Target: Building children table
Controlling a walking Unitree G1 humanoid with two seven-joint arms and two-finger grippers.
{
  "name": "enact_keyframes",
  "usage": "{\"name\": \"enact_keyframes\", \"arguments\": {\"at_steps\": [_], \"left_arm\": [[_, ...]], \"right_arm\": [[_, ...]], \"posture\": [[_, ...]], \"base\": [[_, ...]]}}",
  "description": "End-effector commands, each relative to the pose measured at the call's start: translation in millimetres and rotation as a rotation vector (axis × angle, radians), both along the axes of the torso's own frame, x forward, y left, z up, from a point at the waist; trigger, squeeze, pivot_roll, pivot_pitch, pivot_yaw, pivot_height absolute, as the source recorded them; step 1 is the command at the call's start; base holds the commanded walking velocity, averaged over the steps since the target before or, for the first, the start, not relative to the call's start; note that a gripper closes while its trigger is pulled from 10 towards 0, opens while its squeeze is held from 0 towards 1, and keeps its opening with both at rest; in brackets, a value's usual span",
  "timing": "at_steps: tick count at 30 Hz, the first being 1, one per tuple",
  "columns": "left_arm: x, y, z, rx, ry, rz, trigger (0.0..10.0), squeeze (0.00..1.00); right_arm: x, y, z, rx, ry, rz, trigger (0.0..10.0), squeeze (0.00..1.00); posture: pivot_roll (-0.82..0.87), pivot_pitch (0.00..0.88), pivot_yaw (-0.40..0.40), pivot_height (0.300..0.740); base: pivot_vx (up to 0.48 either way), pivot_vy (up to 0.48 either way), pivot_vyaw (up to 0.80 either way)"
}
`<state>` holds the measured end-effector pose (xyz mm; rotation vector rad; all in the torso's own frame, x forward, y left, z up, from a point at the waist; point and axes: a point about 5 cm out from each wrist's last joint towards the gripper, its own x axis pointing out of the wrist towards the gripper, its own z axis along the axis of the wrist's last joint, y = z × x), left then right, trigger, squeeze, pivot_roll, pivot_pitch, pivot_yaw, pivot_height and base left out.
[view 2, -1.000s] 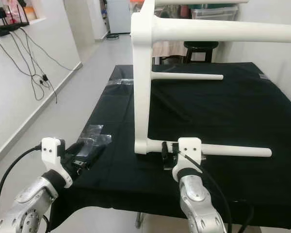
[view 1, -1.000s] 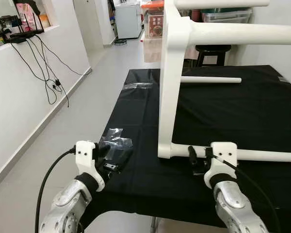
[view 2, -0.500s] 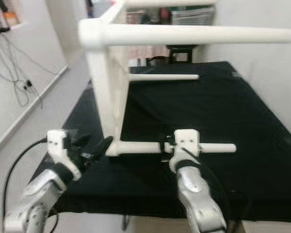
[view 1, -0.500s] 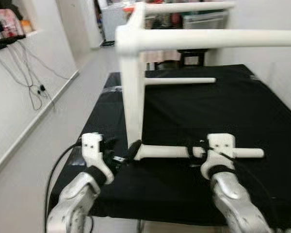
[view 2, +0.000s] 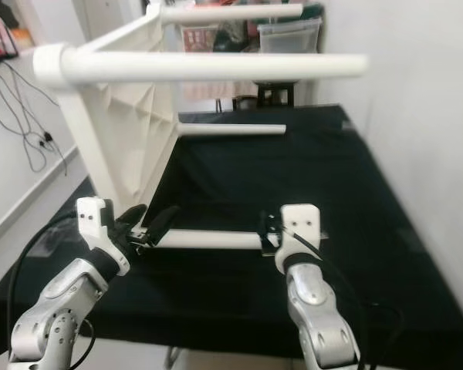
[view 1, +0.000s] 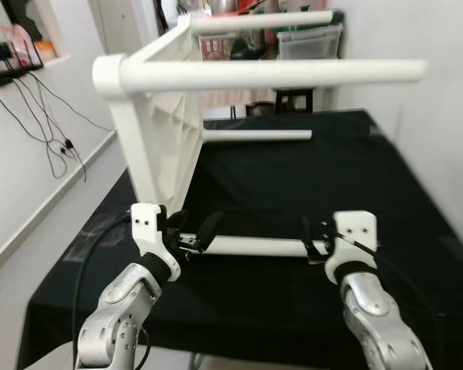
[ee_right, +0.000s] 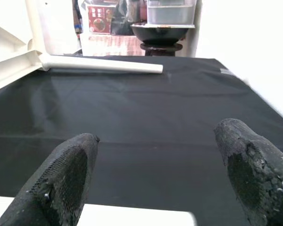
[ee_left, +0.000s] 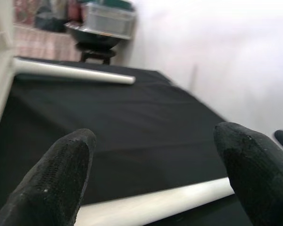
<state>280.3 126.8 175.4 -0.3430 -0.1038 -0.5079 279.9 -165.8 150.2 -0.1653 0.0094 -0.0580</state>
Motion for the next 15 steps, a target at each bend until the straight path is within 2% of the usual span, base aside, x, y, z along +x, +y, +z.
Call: {"name": "enact_keyframes", "arguments": {"at_steps": [1, 3, 7, 11, 15], "left_arm": [[0.3, 8.7, -9, 0.012, 0.042, 0.033, 10.0, 0.0], [1.9, 9.3, -9, 0.015, 0.043, 0.034, 10.0, 0.0], [16.4, 23.6, -11, 0.059, 0.06, 0.127, 10.0, 0.0], [21.2, 31.5, -15, 0.059, 0.096, 0.171, 10.0, 0.0], [20.7, 33.6, -23, 0.076, 0.144, 0.17, 10.0, 0.0]], "right_arm": [[1.3, 9.9, 1, -0.002, -0.01, 0.039, 10.0, 0.0], [1.4, 11.9, 2, -0.013, -0.018, 0.051, 10.0, 0.0], [1.0, 19.4, 5, -0.04, -0.041, 0.091, 10.0, 0.0], [0.3, 20.4, 5, -0.038, -0.04, 0.098, 10.0, 0.0], [-0.1, 19.8, 4, -0.036, -0.039, 0.101, 10.0, 0.0]], "posture": [[-0.09, 0.0, 0.06, 0.74], [-0.09, 0.0, 0.061, 0.74], [-0.1, 0.0, 0.065, 0.74], [-0.1, 0.0, 0.068, 0.74], [-0.1, 0.0, 0.067, 0.74]], "base": [[0.0, 0.0, 0.0], [0.0, 0.0, 0.0], [0.0, 0.0, 0.0], [0.0, 0.0, 0.0], [0.0, 0.48, 0.0]]}}
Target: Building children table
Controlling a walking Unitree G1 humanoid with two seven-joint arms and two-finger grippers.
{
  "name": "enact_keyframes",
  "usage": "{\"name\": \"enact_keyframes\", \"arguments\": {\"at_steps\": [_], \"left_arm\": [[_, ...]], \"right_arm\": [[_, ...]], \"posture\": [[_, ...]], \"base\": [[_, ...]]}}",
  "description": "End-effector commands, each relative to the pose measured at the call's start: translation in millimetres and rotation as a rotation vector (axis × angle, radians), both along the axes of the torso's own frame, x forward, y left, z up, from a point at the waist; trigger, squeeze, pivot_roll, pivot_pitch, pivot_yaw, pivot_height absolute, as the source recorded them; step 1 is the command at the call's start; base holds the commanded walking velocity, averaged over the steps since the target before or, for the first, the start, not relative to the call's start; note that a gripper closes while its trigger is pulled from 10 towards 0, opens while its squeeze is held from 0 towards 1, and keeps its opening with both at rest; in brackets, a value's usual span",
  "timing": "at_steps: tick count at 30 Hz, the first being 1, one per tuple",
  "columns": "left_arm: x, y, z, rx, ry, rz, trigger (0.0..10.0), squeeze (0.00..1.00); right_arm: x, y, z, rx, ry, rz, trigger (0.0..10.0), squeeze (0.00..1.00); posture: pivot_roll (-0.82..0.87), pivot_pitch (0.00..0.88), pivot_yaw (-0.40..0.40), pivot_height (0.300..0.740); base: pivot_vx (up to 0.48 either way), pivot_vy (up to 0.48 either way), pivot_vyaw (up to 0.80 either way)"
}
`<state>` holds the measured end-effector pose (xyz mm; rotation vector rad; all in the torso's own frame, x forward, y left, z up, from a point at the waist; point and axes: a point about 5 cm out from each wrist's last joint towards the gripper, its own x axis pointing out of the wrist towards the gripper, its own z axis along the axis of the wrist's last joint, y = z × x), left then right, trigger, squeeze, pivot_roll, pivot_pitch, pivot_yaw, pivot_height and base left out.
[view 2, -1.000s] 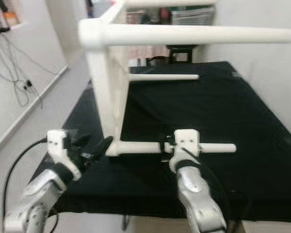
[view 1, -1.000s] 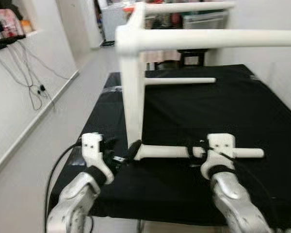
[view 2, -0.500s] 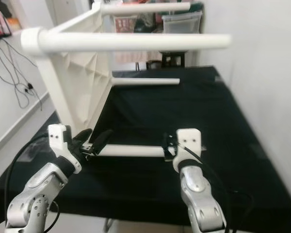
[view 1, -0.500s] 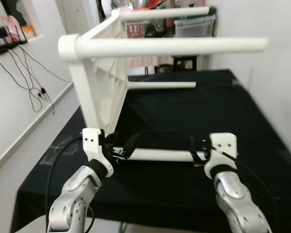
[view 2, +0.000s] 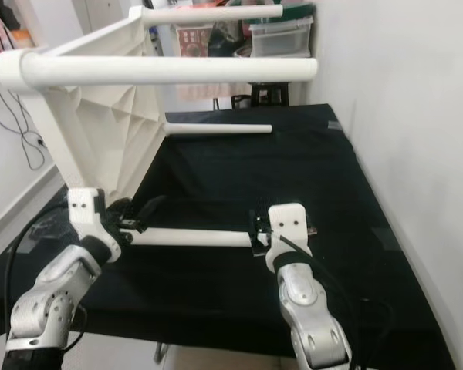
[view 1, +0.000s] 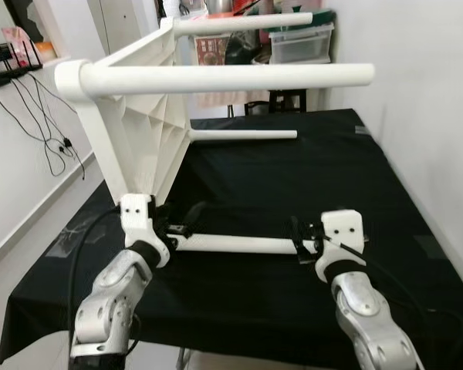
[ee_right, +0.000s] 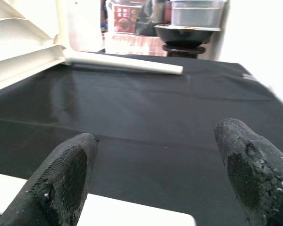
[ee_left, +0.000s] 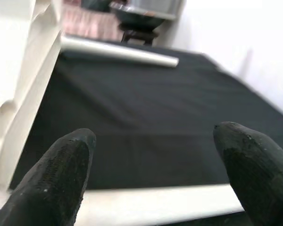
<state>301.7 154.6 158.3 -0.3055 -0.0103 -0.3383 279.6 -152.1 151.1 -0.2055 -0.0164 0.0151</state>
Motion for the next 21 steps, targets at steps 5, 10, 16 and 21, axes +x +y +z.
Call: {"name": "enact_keyframes", "arguments": {"at_steps": [5, 10, 16, 21], "left_arm": [[2.3, 6.7, -4, 0.024, 0.028, 0.023, 10.0, 0.0], [6.2, 6.7, 0, 0.034, 0.013, 0.02, 10.0, 0.0], [9.5, 3.9, 4, 0.042, 0.004, -0.009, 10.0, 0.0], [14.5, -1.6, 7, 0.041, 0.012, -0.067, 10.0, 0.0]], "right_arm": [[0.5, 6.9, 4, 0.004, -0.023, 0.03, 10.0, 0.0], [0.4, 7.8, 4, 0.005, -0.026, 0.032, 10.0, 0.0], [0.3, 8.0, 5, 0.008, -0.028, 0.032, 10.0, 0.0], [0.3, 9.2, 6, 0.012, -0.03, 0.036, 10.0, 0.0]], "posture": [[-0.1, 0.0, 0.068, 0.74], [-0.1, 0.0, 0.069, 0.74], [-0.1, 0.0, 0.07, 0.74], [-0.1, 0.0, 0.069, 0.74]], "base": [[0.0, 0.48, 0.0], [0.0, 0.243, 0.0], [0.0, 0.0, 0.0], [0.0, 0.0, 0.0]]}}
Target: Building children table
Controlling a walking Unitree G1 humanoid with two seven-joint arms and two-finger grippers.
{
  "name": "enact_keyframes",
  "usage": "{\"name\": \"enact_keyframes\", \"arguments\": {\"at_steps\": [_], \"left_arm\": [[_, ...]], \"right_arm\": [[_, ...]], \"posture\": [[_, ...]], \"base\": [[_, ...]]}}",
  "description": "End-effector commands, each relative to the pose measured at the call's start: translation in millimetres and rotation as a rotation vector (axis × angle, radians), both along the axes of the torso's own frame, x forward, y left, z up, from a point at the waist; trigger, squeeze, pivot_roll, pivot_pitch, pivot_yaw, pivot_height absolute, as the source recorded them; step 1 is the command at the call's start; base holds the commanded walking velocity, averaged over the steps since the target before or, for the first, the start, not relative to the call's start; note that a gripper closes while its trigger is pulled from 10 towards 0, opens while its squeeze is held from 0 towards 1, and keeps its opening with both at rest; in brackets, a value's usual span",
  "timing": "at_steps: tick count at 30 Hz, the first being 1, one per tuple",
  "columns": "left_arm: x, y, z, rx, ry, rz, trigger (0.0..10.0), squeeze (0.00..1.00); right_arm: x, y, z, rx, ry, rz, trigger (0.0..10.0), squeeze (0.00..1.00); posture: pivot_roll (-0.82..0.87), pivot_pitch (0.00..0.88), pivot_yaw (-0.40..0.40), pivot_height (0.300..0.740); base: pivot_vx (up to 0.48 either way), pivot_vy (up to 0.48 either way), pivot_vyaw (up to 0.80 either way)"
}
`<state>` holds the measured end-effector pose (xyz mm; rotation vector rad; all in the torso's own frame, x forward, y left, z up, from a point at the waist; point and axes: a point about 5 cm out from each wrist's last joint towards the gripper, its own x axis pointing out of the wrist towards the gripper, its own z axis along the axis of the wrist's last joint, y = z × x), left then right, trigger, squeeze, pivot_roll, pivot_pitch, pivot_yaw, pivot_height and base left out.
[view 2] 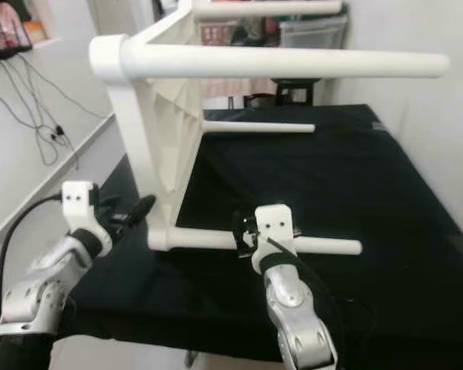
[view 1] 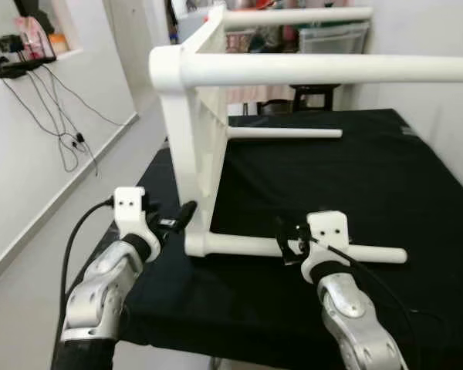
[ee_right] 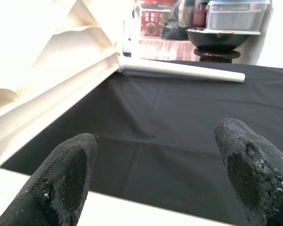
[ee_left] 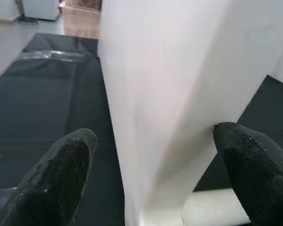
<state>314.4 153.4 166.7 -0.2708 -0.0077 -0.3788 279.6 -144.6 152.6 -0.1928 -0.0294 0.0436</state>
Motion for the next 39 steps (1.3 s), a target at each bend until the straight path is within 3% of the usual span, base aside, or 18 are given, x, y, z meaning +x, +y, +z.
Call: {"name": "enact_keyframes", "arguments": {"at_steps": [1, 5, 6, 10, 14, 20, 21, 22, 23, 26, 29, 35, 39], "left_arm": [[1.7, -0.4, -2, 0.008, 0.022, -0.027, 10.0, 0.0], [-1.4, -21.7, 5, 0.02, 0.003, -0.193, 10.0, 0.0], [-1.4, -21.7, 5, 0.02, 0.003, -0.193, 10.0, 0.0], [-20.4, -40.6, 4, 0.041, 0.003, -0.332, 10.0, 0.0], [-29.2, -42.7, 0, 0.06, 0.012, -0.35, 10.0, 0.0], [-23.1, -39.2, -2, 0.062, 0.021, -0.343, 10.0, 0.0], [-18.6, -39.5, 0, 0.07, 0.018, -0.351, 2.9, 0.0], [-18.6, -39.5, 0, 0.07, 0.018, -0.351, 2.9, 0.0], [-10.7, -37.5, 1, 0.078, 0.012, -0.336, 0.0, 0.0], [15.5, -28.0, 2, 0.093, 0.01, -0.274, 0.0, 0.0], [26.3, -26.7, 5, 0.075, 0.013, -0.266, 0.0, 0.0], [34.6, -34.8, 7, 0.069, 0.011, -0.297, 0.0, 0.0], [38.6, -45.5, 6, 0.068, 0.016, -0.327, 0.0, 0.0]], "right_arm": [[0.3, 1.8, 4, 0.0, -0.02, 0.006, 10.0, 0.0], [0.0, 2.3, 4, 0.001, -0.02, 0.011, 10.0, 0.0], [0.0, 2.3, 4, 0.001, -0.02, 0.011, 10.0, 0.0], [-0.8, 0.9, 4, 0.005, -0.014, 0.018, 10.0, 0.0], [-0.5, -0.5, 4, 0.01, -0.013, 0.022, 10.0, 0.0], [1.4, -0.6, 6, 0.013, -0.017, 0.029, 10.0, 0.0], [1.8, -0.7, 7, 0.014, -0.02, 0.031, 10.0, 0.0], [1.8, -0.7, 7, 0.014, -0.02, 0.031, 10.0, 0.0], [2.0, -1.2, 9, 0.014, -0.025, 0.03, 10.0, 0.0], [3.5, -3.7, 19, 0.015, -0.051, 0.031, 10.0, 0.0], [4.6, -5.7, 27, 0.011, -0.077, 0.035, 10.0, 0.0], [3.1, -7.7, 45, -0.023, -0.13, 0.066, 10.0, 0.0], [-0.2, -9.3, 63, -0.13, -0.197, 0.121, 10.0, 0.0]], "posture": [[-0.1, 0.0, 0.069, 0.74], [-0.11, 0.0, 0.075, 0.74], [-0.11, 0.0, 0.075, 0.74], [-0.12, 0.0, 0.077, 0.74], [-0.11, 0.0, 0.073, 0.74], [-0.11, 0.0, 0.07, 0.74], [-0.12, 0.0, 0.073, 0.74], [-0.12, 0.0, 0.073, 0.74], [-0.12, 0.0, 0.074, 0.74], [-0.14, 0.0, 0.076, 0.74], [-0.14, 0.0, 0.074, 0.74], [-0.16, 0.007, 0.073, 0.74], [-0.17, 0.032, 0.071, 0.74]], "base": [[0.0, 0.0, 0.0], [0.0, 0.0, 0.0], [0.0, 0.0, 0.0], [0.0, 0.0, 0.0], [0.0, 0.0, 0.0], [0.0, 0.0, 0.0], [0.0, 0.0, 0.0], [0.0, 0.0, 0.0], [0.0, 0.0, 0.0], [0.0, 0.0, 0.0], [0.0, 0.0, 0.0], [0.0, 0.0, 0.0], [0.0, 0.0, 0.0]]}}
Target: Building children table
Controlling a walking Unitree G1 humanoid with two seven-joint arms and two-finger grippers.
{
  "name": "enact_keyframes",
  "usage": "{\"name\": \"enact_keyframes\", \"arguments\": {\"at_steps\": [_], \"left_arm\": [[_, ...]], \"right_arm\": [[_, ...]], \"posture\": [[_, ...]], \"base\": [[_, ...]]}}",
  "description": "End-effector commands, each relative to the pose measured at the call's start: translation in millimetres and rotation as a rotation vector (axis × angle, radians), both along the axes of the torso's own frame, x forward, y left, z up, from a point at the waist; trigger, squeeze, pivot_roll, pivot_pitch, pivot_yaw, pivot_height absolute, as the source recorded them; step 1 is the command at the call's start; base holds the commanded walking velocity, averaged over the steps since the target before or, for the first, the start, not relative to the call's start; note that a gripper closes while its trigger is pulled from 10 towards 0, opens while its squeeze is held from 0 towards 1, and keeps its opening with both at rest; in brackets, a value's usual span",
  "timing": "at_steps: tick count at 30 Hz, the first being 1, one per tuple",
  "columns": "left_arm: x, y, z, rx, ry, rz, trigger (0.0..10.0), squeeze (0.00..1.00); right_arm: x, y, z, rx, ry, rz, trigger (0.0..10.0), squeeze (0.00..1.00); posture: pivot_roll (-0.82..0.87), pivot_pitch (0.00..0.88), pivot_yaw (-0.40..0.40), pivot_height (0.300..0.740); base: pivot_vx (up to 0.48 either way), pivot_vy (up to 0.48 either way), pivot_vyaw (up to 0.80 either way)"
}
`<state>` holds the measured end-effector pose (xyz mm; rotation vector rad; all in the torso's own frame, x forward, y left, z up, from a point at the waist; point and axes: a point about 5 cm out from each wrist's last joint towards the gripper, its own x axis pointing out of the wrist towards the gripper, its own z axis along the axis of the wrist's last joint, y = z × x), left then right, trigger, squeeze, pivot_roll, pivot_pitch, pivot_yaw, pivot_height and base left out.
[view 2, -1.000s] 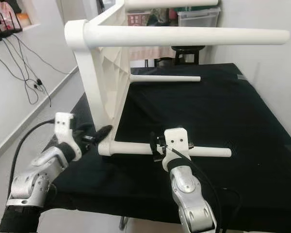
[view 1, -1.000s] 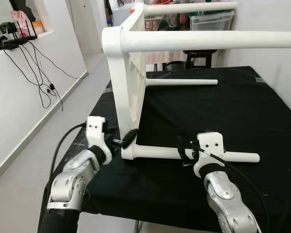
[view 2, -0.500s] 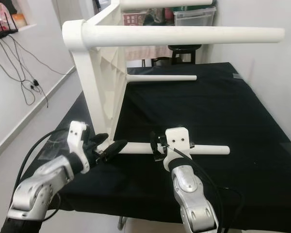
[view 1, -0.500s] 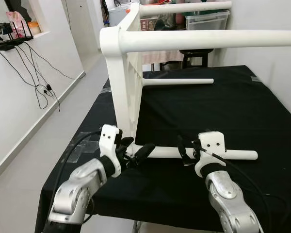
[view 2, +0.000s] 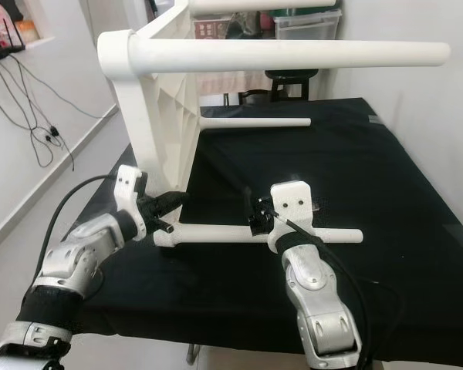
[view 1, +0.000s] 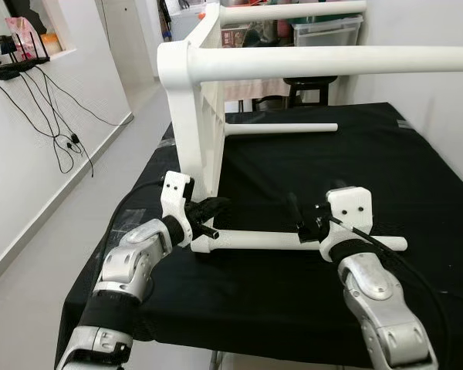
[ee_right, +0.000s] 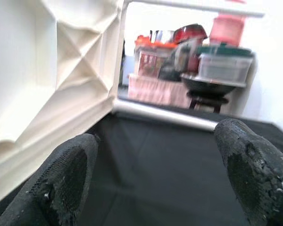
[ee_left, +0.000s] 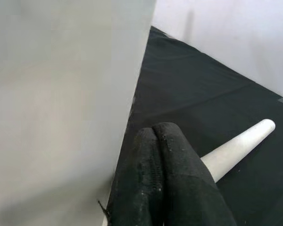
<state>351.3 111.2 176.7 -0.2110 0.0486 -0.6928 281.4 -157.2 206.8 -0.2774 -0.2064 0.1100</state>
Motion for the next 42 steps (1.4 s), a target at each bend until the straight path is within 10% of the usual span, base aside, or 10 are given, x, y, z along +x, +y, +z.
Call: {"name": "enact_keyframes", "arguments": {"at_steps": [1, 8, 9, 15, 16, 17, 18, 24, 25, 42], "left_arm": [[1.7, -3.3, -4, 0.009, 0.014, -0.009, 0.0, 0.0], [4.1, -13.4, -8, 0.023, 0.027, 0.012, 0.0, 0.0], [5.1, -12.9, -14, 0.033, 0.045, 0.065, 0.0, 0.0], [9.1, -4.2, -18, 0.014, 0.069, 0.176, 0.0, 0.0], [10.6, -0.1, -19, 0.009, 0.074, 0.213, 5.9, 0.0], [10.6, -0.1, -19, 0.009, 0.074, 0.213, 5.9, 0.0], [12.7, 5.4, -21, 0.003, 0.08, 0.257, 10.0, 0.0], [11.0, 9.7, -26, -0.005, 0.086, 0.282, 10.0, 0.0], [10.4, 11.2, -27, -0.008, 0.086, 0.293, 10.0, 0.0], [11.4, 13.6, -29, -0.037, 0.08, 0.36, 10.0, 0.0]], "right_arm": [[-2.0, 3.2, 9, -0.05, -0.027, 0.036, 10.0, 0.0], [-3.4, -20.0, 40, -0.239, -0.148, -0.036, 10.0, 0.0], [-7.8, -43.0, 66, -0.402, -0.267, -0.159, 10.0, 1.0], [-16.8, -63.7, 101, -0.648, -0.429, -0.284, 10.0, 1.0], [-17.3, -63.1, 110, -0.719, -0.465, -0.278, 10.0, 1.0], [-17.3, -63.1, 110, -0.719, -0.465, -0.278, 10.0, 1.0], [-14.8, -56.7, 121, -0.783, -0.508, -0.249, 10.0, 1.0], [-12.8, -56.6, 139, -0.865, -0.572, -0.264, 10.0, 0.85], [-9.7, -54.1, 141, -0.897, -0.569, -0.236, 10.0, 0.0], [36.7, 3.0, 159, -1.066, -0.566, 0.056, 10.0, 0.0]], "posture": [[-0.17, 0.032, 0.071, 0.74], [-0.17, 0.06, 0.069, 0.74], [-0.17, 0.069, 0.066, 0.74], [-0.17, 0.07, 0.065, 0.74], [-0.17, 0.067, 0.065, 0.74], [-0.17, 0.067, 0.065, 0.74], [-0.16, 0.062, 0.062, 0.74], [-0.15, 0.062, 0.054, 0.74], [-0.16, 0.062, 0.051, 0.74], [-0.16, 0.058, 0.024, 0.74]], "base": [[0.0, 0.0, 0.0], [0.0, 0.0, 0.0], [0.0, 0.0, 0.0], [0.0, 0.0, 0.0], [0.0, 0.0, 0.0], [0.0, 0.0, 0.0], [0.0, 0.0, 0.0], [0.0, 0.0, 0.0], [0.0, 0.0, 0.0], [0.0, 0.0, 0.0]]}}
